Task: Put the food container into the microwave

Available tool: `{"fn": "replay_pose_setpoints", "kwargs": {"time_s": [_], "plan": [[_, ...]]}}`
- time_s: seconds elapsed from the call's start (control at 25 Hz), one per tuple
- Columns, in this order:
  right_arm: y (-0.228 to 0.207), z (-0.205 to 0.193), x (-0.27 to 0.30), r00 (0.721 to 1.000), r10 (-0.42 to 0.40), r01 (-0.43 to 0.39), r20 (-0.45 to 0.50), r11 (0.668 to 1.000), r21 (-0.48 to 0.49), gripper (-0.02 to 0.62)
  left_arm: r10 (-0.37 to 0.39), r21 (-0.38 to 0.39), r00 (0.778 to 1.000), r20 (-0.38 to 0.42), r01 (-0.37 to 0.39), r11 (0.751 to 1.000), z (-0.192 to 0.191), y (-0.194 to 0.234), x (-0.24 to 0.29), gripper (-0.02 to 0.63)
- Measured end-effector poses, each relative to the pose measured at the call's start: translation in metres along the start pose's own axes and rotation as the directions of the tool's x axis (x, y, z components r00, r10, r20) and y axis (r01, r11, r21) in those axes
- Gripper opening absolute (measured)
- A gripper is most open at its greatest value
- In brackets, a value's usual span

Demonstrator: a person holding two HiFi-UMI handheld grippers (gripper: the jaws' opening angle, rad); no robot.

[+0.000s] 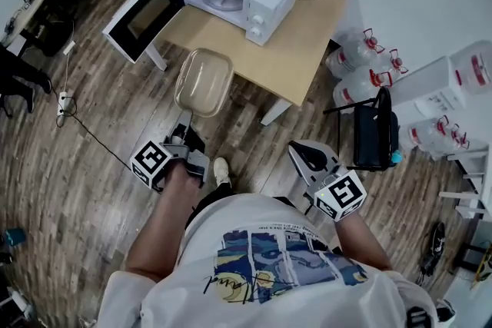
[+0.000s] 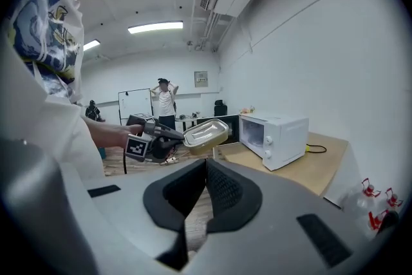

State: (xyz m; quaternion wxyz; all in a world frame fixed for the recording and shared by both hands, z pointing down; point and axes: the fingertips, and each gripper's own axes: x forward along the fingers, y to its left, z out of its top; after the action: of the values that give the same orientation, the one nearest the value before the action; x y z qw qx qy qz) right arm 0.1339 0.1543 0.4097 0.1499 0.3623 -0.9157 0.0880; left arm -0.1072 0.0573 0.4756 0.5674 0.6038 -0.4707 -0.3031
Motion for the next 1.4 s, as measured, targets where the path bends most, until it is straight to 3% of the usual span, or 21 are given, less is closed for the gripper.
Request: {"fn": "replay_pose_setpoints", "kwargs": {"time_s": [0.24,0.4,1.12,1.4], "plan": [[-0.012,0.030,0.068,1.000,-0.010,0.010,0.018,1.000,0.022,0.009,0.021,0.023,1.000,-0.021,-0.020,1.000,0.057,0.008,0.056,0.044],[-0.024,0.043,0.089,1.000,0.006,-0.007,0.017,1.000,0.019,0.009,0.043,0.019,0.999,-0.014,-0.043,0.999,0.075,0.015,0.086,0.044],[-0.189,0.058,0.146,0.989,0.148,-0.148,-0.020,0.989,-0.004,0.009,0.160,-0.033,0.978,0.131,-0.157,0.987,0.124,0.038,0.269,0.044],[-0.223,0.055,0.159,0.995,0.083,-0.081,-0.062,0.996,0.038,0.009,0.194,-0.064,0.970,0.143,-0.187,0.980,0.152,0.057,0.341,0.044]]}}
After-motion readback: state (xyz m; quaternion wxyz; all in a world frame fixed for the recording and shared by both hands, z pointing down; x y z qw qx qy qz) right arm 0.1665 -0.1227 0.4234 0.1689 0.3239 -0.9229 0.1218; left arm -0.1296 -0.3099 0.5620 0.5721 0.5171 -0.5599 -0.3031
